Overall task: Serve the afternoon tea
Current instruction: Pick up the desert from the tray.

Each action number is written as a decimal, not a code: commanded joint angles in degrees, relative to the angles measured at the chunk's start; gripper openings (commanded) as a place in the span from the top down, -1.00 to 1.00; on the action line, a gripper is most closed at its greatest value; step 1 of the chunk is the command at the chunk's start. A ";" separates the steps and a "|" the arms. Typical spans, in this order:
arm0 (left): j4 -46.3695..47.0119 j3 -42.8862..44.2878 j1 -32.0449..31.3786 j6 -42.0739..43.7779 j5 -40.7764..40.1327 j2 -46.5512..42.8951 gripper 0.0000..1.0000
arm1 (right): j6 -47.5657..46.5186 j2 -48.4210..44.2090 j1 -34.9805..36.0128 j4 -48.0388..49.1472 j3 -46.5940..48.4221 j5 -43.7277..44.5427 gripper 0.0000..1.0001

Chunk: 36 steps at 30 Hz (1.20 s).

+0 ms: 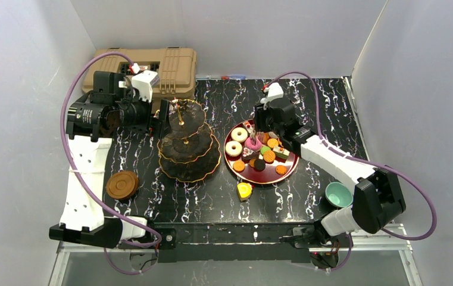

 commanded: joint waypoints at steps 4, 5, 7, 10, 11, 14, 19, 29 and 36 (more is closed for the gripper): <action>0.97 -0.68 0.25 0.88 1.25 -2.36 -0.95 | -0.70 0.73 2.31 8.24 -0.90 5.62 -0.03; 0.97 -0.66 0.25 0.92 1.42 -2.38 -0.95 | -0.69 0.84 2.39 8.73 -1.11 5.78 -0.04; 0.97 -0.63 0.25 1.17 1.49 -2.54 -0.94 | -0.64 1.17 2.49 9.24 -1.37 6.15 -0.05; 0.98 -0.38 0.25 1.52 1.32 -2.52 -0.95 | -0.61 2.09 2.67 9.70 -1.45 6.78 -0.05; 1.00 -0.36 0.25 1.52 1.32 -2.65 -0.95 | -0.57 2.41 2.67 9.92 -1.55 6.91 -0.05; 1.06 -0.42 0.25 1.63 1.48 -2.73 -0.95 | -0.21 3.10 2.67 10.50 -1.63 7.08 -0.07; 1.02 -0.44 0.25 1.79 1.62 -2.76 -0.94 | 1.64 3.73 2.84 11.39 -2.14 6.87 -0.08; 1.10 -0.05 0.30 2.16 1.84 -2.63 -0.94 | 3.02 2.92 3.28 11.06 -2.78 7.50 -0.13; 1.09 -0.35 0.25 2.25 1.85 -3.09 -0.94 | 3.58 2.01 3.29 10.27 -2.38 7.72 -0.16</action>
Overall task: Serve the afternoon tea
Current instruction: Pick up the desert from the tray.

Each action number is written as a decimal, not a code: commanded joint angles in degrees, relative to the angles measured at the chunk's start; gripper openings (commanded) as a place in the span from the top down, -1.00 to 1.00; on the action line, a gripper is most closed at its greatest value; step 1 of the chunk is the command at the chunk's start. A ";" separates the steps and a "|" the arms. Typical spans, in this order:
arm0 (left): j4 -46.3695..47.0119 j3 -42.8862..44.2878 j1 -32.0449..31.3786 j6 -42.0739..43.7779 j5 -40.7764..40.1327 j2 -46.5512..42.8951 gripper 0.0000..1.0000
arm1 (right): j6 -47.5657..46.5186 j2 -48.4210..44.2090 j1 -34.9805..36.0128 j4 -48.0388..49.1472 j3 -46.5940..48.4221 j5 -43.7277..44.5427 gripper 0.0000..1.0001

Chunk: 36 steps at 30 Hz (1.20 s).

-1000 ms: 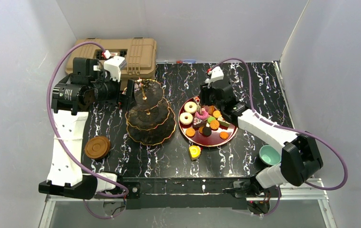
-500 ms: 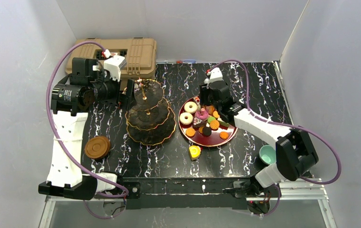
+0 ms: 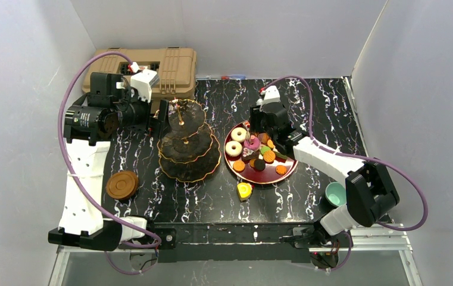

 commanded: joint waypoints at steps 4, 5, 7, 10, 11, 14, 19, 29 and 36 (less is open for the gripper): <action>-0.46 -0.44 0.25 0.87 1.08 -2.21 -0.95 | 1.38 -2.25 0.38 1.70 0.11 1.04 -0.18; -0.46 -0.55 0.25 0.86 1.08 -2.26 -0.95 | 1.27 -2.40 0.38 1.61 0.24 1.34 -0.19; -0.51 -0.60 0.25 0.87 1.08 -2.31 -0.95 | 1.07 -2.75 0.38 1.44 0.63 1.61 -0.21; -0.46 -0.31 0.25 0.84 1.48 -2.25 -0.95 | 1.11 -3.11 0.38 0.75 1.56 1.40 -0.25; -0.47 0.04 0.25 0.82 1.62 -2.11 -0.95 | 1.16 -3.14 0.38 0.65 1.78 1.42 -0.26; -0.61 0.01 0.25 0.57 2.10 -2.17 -0.95 | 1.41 -3.55 0.38 0.53 1.98 1.14 -0.26; -0.47 -0.64 0.25 0.78 1.96 -2.56 -0.95 | 2.21 -3.79 0.38 0.62 1.35 0.87 -0.25; -0.45 0.14 0.25 0.91 1.60 -2.48 -0.95 | 2.14 -2.49 0.38 0.36 -1.32 1.27 -0.25; -0.55 0.41 0.25 0.87 1.76 -2.28 -0.95 | 0.33 -0.92 0.38 0.16 -3.04 2.52 -0.20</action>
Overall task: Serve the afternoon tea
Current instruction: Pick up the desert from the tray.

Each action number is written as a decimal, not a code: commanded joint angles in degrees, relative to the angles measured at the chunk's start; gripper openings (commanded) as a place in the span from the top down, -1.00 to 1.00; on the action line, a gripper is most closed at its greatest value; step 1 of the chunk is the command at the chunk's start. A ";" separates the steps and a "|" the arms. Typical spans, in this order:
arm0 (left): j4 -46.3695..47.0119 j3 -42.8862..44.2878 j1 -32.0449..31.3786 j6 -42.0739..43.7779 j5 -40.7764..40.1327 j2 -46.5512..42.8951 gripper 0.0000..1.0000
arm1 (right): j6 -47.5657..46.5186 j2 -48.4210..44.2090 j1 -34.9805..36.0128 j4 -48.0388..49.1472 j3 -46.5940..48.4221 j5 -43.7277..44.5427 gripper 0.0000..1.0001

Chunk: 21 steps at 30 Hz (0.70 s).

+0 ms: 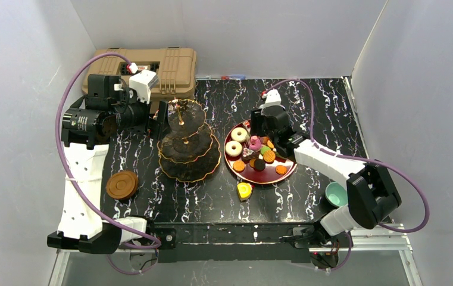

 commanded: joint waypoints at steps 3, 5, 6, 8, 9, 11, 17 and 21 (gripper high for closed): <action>-0.53 0.54 0.25 0.46 1.16 -1.12 -0.95 | -1.49 -0.12 0.38 1.68 -1.42 1.94 -0.12; -0.54 0.66 0.25 0.47 1.17 -1.11 -0.95 | -1.81 -0.22 0.39 2.09 -1.71 1.87 -0.06; -0.56 0.64 0.25 0.42 1.17 -1.11 -0.95 | -2.11 -0.14 0.43 2.07 -1.73 1.91 -0.04; -0.57 0.77 0.25 0.40 1.12 -1.06 -0.95 | -2.88 0.34 0.54 1.66 -1.68 2.13 -0.04; -0.54 0.73 0.25 0.41 1.24 -1.10 -0.95 | -3.34 0.65 0.60 1.44 -1.66 2.24 -0.05; -0.57 0.72 0.24 0.39 1.41 -1.08 -0.95 | -4.07 0.89 0.94 0.87 -1.82 2.54 -0.08; -0.71 1.09 0.25 0.39 2.07 -1.04 -0.95 | -4.60 -0.79 1.70 1.14 -3.53 4.42 -0.14; -1.11 1.28 0.25 0.07 1.40 -0.64 -0.95 | -5.54 -2.50 1.78 0.97 -3.41 5.19 0.09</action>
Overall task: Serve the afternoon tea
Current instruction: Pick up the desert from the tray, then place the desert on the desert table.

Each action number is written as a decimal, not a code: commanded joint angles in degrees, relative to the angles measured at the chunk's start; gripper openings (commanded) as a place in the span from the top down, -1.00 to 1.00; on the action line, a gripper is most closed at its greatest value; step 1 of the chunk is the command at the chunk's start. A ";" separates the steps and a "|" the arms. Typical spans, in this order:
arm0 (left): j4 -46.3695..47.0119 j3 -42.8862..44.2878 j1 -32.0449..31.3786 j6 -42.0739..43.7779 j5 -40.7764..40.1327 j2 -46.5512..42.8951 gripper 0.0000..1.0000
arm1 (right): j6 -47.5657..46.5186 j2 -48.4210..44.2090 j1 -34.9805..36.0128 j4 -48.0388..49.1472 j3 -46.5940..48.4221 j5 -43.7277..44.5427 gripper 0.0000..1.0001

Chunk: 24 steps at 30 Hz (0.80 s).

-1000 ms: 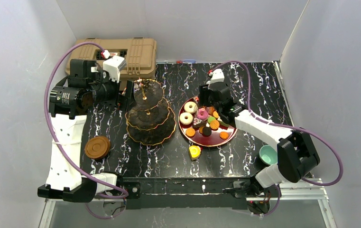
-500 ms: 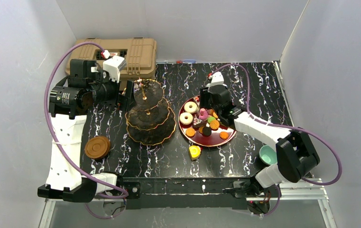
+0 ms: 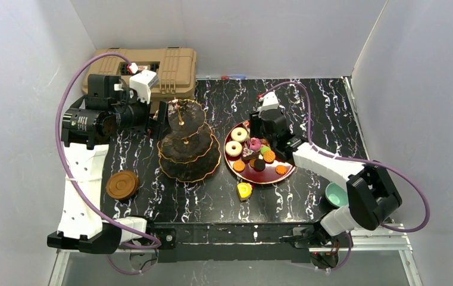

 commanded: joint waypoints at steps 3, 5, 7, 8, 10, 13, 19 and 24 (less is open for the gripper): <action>-1.52 0.40 0.25 -0.17 0.57 -0.99 -0.94 | -3.70 -4.74 0.06 -1.69 -0.87 3.63 0.22; -1.79 -0.86 0.25 -0.12 0.58 -1.61 -0.93 | -4.30 -6.32 0.06 -1.93 0.51 3.77 0.27; -1.45 -2.20 0.25 -0.07 -0.20 -2.25 -0.93 | -4.55 -7.44 0.06 -3.06 2.43 3.43 0.30; -1.30 -2.39 0.21 -0.09 -0.47 -2.45 -0.93 | -4.53 -7.82 0.06 -3.77 3.43 2.97 0.30; -1.22 -2.16 0.25 -0.10 -1.11 -2.47 -0.93 | -4.12 -8.61 0.05 -5.20 5.23 1.71 0.31; -1.96 -0.86 0.25 -0.41 -3.07 -1.78 -0.90 | -1.80 -10.29 0.15 -5.94 6.80 -0.39 0.32; -2.38 0.98 0.25 -2.09 -6.73 -0.60 -0.93 | 3.03 -10.71 4.63 -6.98 9.49 -2.78 0.33; -2.91 3.16 0.45 -4.70 -9.05 0.29 -0.99 | 5.62 -10.12 13.09 -5.25 9.62 0.50 0.33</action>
